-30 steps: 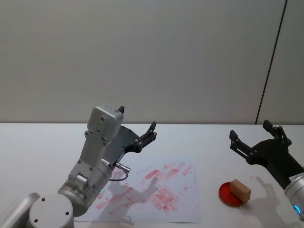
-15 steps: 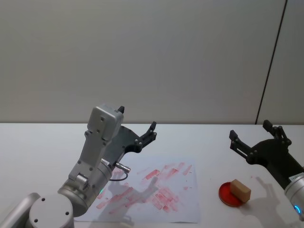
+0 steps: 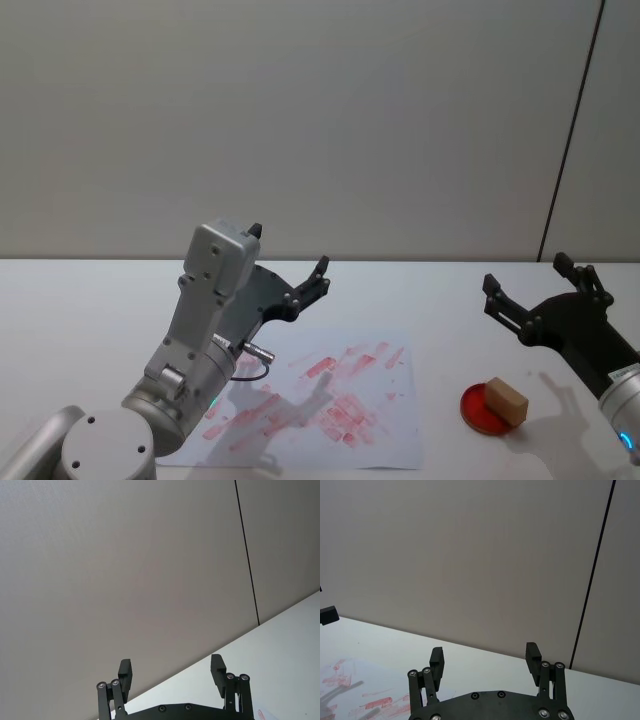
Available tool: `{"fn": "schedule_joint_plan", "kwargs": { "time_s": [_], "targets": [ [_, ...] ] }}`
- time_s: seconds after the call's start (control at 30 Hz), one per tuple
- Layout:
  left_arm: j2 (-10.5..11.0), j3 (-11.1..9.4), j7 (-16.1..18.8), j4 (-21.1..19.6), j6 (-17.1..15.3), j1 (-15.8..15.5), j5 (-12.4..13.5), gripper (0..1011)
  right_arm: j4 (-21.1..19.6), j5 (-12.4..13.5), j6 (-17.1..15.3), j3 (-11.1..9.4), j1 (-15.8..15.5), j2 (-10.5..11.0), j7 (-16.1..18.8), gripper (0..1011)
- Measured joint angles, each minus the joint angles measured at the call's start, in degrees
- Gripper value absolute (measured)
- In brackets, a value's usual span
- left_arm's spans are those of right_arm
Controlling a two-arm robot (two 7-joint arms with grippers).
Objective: Use the one hand to pick up the stamp and affix it onto the A4 paper.
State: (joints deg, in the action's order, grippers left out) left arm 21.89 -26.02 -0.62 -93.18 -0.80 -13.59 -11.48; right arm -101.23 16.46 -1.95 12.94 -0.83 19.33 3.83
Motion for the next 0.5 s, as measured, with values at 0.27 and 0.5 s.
{"fn": "schedule_joint_plan", "kwargs": {
  "time_s": [0.27, 0.5],
  "targets": [
    [0.0, 0.0, 0.0, 0.0, 0.0, 0.0, 0.0, 1003, 0.0, 0.0, 0.0, 0.0, 0.0, 0.0, 0.0, 1001],
    [0.0, 0.0, 0.0, 0.0, 0.0, 0.0, 0.0, 1002, -0.6, 0.4, -0.3, -0.2, -0.6, 0.4, 0.1, 1001]
  ]
}}
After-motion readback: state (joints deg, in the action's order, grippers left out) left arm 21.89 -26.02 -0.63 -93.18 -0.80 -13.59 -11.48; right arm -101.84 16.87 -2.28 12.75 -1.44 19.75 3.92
